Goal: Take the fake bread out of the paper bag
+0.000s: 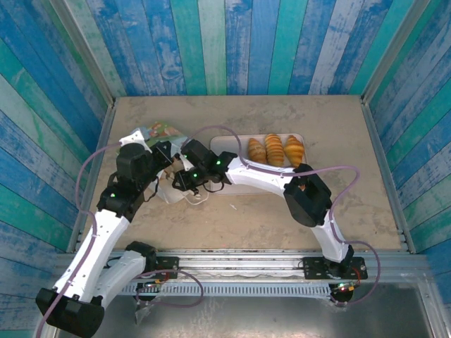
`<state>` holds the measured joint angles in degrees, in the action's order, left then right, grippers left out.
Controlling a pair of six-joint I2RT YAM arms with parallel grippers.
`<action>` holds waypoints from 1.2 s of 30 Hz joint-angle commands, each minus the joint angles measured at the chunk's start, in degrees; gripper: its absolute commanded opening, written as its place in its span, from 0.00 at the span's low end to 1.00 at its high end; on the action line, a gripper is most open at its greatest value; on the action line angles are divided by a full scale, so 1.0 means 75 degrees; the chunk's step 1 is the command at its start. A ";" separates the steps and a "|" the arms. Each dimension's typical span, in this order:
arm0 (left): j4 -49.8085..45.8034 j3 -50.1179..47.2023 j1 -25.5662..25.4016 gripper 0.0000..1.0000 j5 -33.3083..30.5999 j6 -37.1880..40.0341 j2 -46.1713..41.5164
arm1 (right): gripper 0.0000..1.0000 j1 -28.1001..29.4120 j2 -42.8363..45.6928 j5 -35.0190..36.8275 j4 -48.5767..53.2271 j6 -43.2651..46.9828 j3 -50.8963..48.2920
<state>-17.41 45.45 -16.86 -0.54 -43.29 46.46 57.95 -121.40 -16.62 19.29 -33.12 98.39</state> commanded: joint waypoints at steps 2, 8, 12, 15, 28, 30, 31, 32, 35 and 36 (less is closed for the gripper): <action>0.0135 -0.0164 -0.0001 0.00 -0.0055 0.0013 0.0110 | 0.40 -0.0211 0.0814 -0.0409 -0.0057 -0.1034 -0.0554; 0.0458 -0.0223 -0.0002 0.00 0.0179 -0.0134 0.0233 | 0.40 -0.0291 0.0616 -0.0778 -0.0302 -0.1838 -0.0704; 0.0624 -0.0213 -0.0001 0.00 0.0337 -0.0166 0.0296 | 0.39 -0.0287 0.0411 -0.0958 -0.0635 -0.2412 -0.0936; 0.0734 -0.0224 -0.0002 0.00 0.0472 -0.0170 0.0342 | 0.39 -0.0286 0.0216 -0.1149 -0.0868 -0.2732 -0.0894; 0.0803 -0.0245 0.0006 0.00 0.0750 -0.0069 0.0368 | 0.39 -0.0346 -0.0432 -0.1486 -0.2063 -0.4038 -0.0974; 0.0821 -0.0288 0.0007 0.00 0.0779 -0.0076 0.0357 | 0.39 -0.0363 -0.0485 -0.1558 -0.2567 -0.4216 -0.1025; 0.0821 -0.0304 -0.0002 0.00 0.0780 -0.0076 0.0336 | 0.39 -0.0366 -0.0499 -0.1504 -0.2572 -0.4239 -0.1002; 0.0821 -0.0312 0.0005 0.00 0.0774 -0.0076 0.0312 | 0.40 -0.0374 -0.0538 -0.1487 -0.2618 -0.4221 -0.0947; 0.0809 -0.0323 0.0001 0.00 0.0786 -0.0064 0.0246 | 0.41 -0.0405 -0.0770 -0.1580 -0.2655 -0.4362 -0.0735; 0.0809 -0.0323 0.0001 0.00 0.0786 -0.0068 0.0239 | 0.41 -0.0415 -0.0841 -0.1579 -0.2720 -0.4465 -0.0732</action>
<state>-13.26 43.48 -16.86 4.51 -44.27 48.95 55.18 -125.78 -27.31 2.44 -64.10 91.70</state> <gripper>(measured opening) 0.044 0.410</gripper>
